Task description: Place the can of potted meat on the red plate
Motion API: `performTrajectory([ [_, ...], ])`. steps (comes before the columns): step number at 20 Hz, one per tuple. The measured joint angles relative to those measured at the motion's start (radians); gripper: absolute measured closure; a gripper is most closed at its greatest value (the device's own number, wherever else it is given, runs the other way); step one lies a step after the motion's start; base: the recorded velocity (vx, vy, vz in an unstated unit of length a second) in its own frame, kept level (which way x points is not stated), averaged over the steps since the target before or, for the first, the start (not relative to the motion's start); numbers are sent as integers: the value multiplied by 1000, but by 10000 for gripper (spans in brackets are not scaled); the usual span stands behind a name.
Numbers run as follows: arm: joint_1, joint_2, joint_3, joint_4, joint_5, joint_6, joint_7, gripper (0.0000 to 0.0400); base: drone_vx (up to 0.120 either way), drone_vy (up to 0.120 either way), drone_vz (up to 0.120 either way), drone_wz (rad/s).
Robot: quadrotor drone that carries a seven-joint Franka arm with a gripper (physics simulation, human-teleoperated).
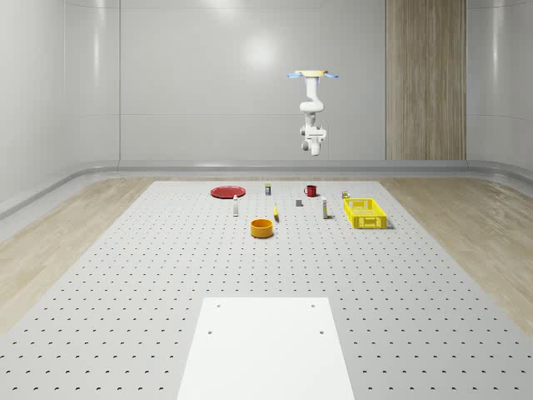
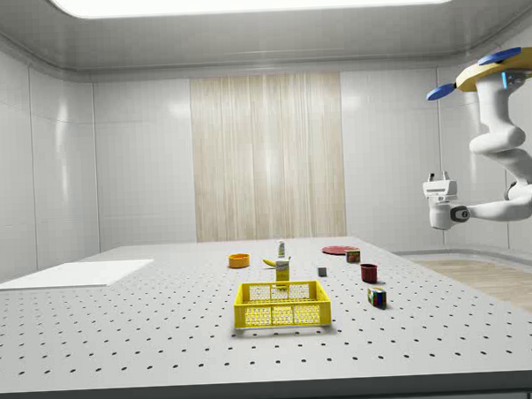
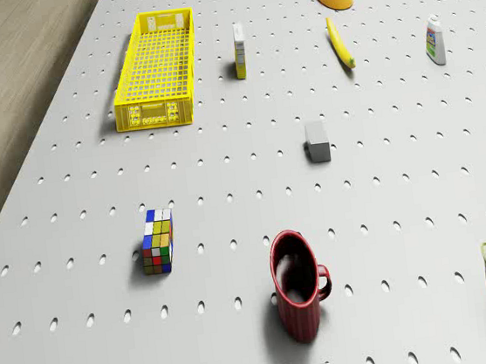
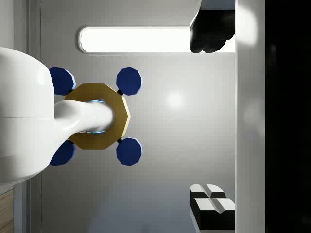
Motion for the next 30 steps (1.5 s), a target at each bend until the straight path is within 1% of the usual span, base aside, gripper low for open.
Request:
performTrajectory([
  [3, -2, 7, 1, 63, 1, -53, -1, 0, 0, 0, 0, 0],
  [7, -3, 33, 2, 149, 1, -111, -2, 0, 0, 0, 0, 0],
  [10, -4, 53, 2, 206, 2, -145, -2, 0, 0, 0, 0, 0],
  [13, -5, 69, 3, 248, 2, -168, -2, 0, 0, 0, 0, 0],
  [18, -6, 82, 3, 283, 2, -187, -3, 0, 0, 0, 0, 0],
  [30, -7, 84, 4, 295, 2, -188, -3, 0, 0, -120, 0, 0],
])
